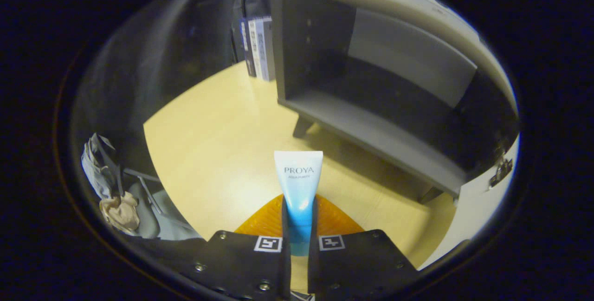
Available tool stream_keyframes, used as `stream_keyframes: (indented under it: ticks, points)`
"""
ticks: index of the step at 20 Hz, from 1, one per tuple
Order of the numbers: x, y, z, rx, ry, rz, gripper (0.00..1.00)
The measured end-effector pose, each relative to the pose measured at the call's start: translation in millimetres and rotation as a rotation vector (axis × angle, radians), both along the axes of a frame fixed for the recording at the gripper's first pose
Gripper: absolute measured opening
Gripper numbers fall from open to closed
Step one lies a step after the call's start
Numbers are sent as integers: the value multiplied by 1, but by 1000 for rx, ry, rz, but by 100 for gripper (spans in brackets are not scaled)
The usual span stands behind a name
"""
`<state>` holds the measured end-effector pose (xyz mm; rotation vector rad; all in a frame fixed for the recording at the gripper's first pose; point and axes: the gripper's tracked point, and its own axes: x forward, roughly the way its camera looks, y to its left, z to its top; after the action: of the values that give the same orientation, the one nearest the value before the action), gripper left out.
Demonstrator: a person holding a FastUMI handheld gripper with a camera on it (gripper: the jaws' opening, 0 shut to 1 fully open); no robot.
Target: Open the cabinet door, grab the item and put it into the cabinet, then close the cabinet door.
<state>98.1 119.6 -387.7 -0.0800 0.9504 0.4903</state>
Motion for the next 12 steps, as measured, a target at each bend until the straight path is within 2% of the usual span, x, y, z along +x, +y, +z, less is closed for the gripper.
stream_keyframes:
  ticks: [5,9,12]
  points:
    - [-26,-30,59,120,-236,-64,14]
    - [-59,-56,71,183,-398,-148,14]
    - [-92,-68,91,183,-537,-225,14]
